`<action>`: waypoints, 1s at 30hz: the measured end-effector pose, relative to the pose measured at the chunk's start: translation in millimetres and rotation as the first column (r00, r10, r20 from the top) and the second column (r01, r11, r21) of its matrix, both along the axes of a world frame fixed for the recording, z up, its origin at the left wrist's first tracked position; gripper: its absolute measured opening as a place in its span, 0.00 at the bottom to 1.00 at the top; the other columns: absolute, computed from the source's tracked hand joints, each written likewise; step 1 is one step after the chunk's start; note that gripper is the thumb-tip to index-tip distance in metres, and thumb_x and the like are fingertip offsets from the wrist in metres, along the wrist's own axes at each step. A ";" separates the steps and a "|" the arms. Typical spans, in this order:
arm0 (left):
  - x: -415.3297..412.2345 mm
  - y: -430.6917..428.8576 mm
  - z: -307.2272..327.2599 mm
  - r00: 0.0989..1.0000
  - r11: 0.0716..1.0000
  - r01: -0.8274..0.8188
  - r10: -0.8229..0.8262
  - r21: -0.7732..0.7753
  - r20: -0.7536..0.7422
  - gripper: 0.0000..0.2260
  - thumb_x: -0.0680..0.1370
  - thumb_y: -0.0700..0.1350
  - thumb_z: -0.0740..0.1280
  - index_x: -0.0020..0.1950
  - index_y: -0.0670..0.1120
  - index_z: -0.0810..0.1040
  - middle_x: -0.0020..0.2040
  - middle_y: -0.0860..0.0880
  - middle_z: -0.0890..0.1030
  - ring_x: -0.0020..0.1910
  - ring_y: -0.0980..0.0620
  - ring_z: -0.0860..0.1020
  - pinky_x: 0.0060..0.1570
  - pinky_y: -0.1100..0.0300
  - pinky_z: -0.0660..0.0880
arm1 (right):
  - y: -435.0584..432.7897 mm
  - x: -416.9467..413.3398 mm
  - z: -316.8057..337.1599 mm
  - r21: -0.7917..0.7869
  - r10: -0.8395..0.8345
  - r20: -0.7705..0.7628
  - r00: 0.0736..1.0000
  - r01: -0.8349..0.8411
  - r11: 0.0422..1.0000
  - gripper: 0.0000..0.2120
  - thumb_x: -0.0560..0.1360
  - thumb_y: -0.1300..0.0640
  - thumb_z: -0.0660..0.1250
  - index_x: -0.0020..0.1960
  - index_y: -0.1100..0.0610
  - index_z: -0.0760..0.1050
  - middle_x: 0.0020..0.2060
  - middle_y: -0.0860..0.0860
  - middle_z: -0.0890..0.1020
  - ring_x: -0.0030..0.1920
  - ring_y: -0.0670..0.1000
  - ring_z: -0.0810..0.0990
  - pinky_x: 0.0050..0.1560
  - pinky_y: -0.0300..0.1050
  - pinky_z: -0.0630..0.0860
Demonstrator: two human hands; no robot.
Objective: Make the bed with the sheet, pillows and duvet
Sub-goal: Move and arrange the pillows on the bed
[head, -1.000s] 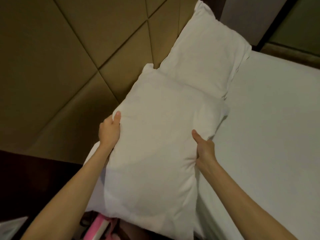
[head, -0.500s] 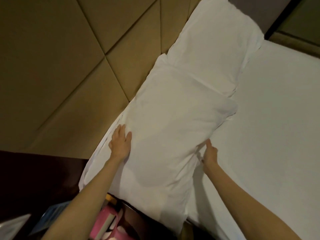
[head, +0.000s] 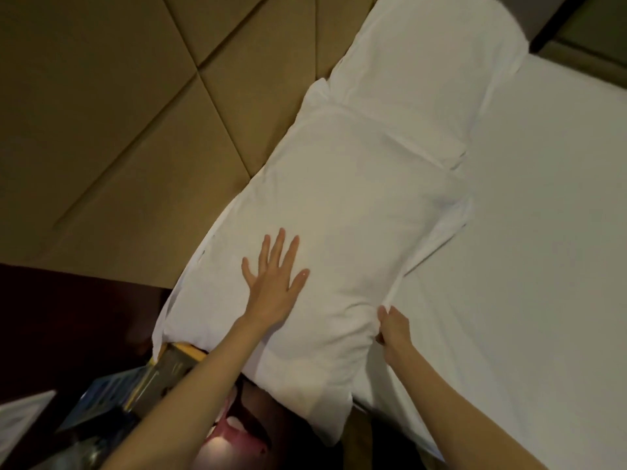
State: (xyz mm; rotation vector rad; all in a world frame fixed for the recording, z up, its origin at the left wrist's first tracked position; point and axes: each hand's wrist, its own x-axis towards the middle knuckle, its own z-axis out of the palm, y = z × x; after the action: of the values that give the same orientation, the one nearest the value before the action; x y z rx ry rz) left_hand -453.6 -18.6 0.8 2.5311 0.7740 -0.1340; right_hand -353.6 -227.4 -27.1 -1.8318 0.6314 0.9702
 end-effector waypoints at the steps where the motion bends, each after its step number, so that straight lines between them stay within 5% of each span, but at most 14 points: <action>1: 1.1 -4.9 -4.0 0.999 0.999 0.031 -0.030 0.025 -0.038 0.27 0.79 0.64 0.44 0.76 0.61 0.39 0.76 0.59 0.35 0.75 0.56 0.34 0.70 0.39 0.37 | -10.3 -1.5 -2.2 -0.091 0.076 0.024 0.997 -0.073 0.993 0.10 0.80 0.59 0.58 0.48 0.63 0.76 0.39 0.58 0.78 0.31 0.51 0.71 0.30 0.41 0.66; 4: 6.9 -18.1 -10.9 0.996 0.990 0.058 -0.048 0.130 -0.077 0.27 0.80 0.62 0.44 0.77 0.57 0.41 0.78 0.55 0.38 0.76 0.52 0.37 0.69 0.35 0.41 | -12.8 24.0 1.0 -0.271 0.303 0.082 0.950 -0.271 0.924 0.07 0.76 0.63 0.60 0.44 0.63 0.75 0.42 0.61 0.79 0.37 0.55 0.76 0.36 0.44 0.71; 6: 11.3 -24.0 -8.7 0.994 0.971 0.109 -0.105 0.215 -0.033 0.26 0.81 0.58 0.46 0.78 0.53 0.48 0.79 0.51 0.45 0.77 0.50 0.44 0.69 0.34 0.47 | -0.4 49.1 8.3 -0.247 0.205 0.155 0.966 -0.163 0.955 0.12 0.74 0.64 0.59 0.56 0.62 0.74 0.53 0.62 0.80 0.51 0.60 0.79 0.50 0.50 0.76; 9: 20.6 -25.9 -6.8 0.995 0.959 0.078 -0.091 0.274 0.038 0.25 0.81 0.57 0.50 0.78 0.53 0.53 0.79 0.51 0.51 0.77 0.50 0.48 0.69 0.38 0.47 | 20.0 80.6 40.6 -0.161 0.114 0.382 0.917 -0.055 0.985 0.20 0.78 0.63 0.57 0.69 0.59 0.66 0.63 0.59 0.74 0.61 0.59 0.74 0.57 0.45 0.71; 11: 29.2 -25.7 -7.4 0.994 0.965 -0.093 0.077 0.244 0.074 0.26 0.81 0.58 0.51 0.78 0.53 0.54 0.79 0.52 0.52 0.77 0.50 0.47 0.70 0.41 0.46 | 36.1 91.7 61.3 -0.138 0.183 0.609 0.772 -0.124 0.983 0.20 0.79 0.62 0.57 0.71 0.59 0.65 0.68 0.57 0.70 0.67 0.56 0.71 0.63 0.37 0.65; 13: 34.1 -28.9 -13.3 0.981 0.953 -0.192 0.178 0.236 0.079 0.26 0.81 0.59 0.49 0.78 0.54 0.53 0.79 0.53 0.51 0.77 0.49 0.48 0.71 0.42 0.47 | 54.0 87.5 67.1 -0.190 0.322 0.754 0.572 -0.280 0.941 0.21 0.80 0.58 0.57 0.73 0.58 0.64 0.73 0.57 0.65 0.72 0.56 0.64 0.72 0.43 0.59; 18: 39.7 -34.0 -47.5 0.979 0.934 -0.205 0.202 0.291 0.042 0.29 0.80 0.59 0.52 0.79 0.53 0.49 0.79 0.51 0.49 0.78 0.48 0.48 0.72 0.42 0.46 | 72.1 58.1 1.8 -0.453 0.822 0.416 0.389 -0.695 0.558 0.27 0.81 0.40 0.45 0.76 0.40 0.40 0.76 0.45 0.35 0.76 0.51 0.34 0.72 0.60 0.37; 25: 66.9 -19.1 -97.2 0.975 0.918 -0.194 0.219 0.345 -0.033 0.30 0.80 0.60 0.51 0.79 0.51 0.48 0.79 0.48 0.49 0.78 0.46 0.46 0.73 0.43 0.44 | 90.8 92.7 -56.8 -0.560 0.915 0.319 0.248 -0.729 0.393 0.27 0.81 0.40 0.43 0.75 0.39 0.32 0.74 0.45 0.30 0.76 0.52 0.32 0.73 0.61 0.37; 30: 68.1 -22.6 -104.8 0.978 0.920 -0.172 0.202 0.352 -0.051 0.32 0.79 0.62 0.52 0.79 0.49 0.50 0.79 0.47 0.50 0.78 0.44 0.47 0.72 0.42 0.43 | 88.5 96.4 -65.2 -0.559 0.913 0.349 0.211 -0.735 0.384 0.27 0.81 0.40 0.44 0.75 0.40 0.35 0.76 0.46 0.34 0.77 0.52 0.36 0.74 0.58 0.39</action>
State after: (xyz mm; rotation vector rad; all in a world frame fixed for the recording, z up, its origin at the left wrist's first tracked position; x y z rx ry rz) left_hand -385.5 -41.2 -104.0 2.7732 1.1593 -0.0445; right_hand -257.3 -138.8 -92.3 -2.6283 -0.8796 0.8075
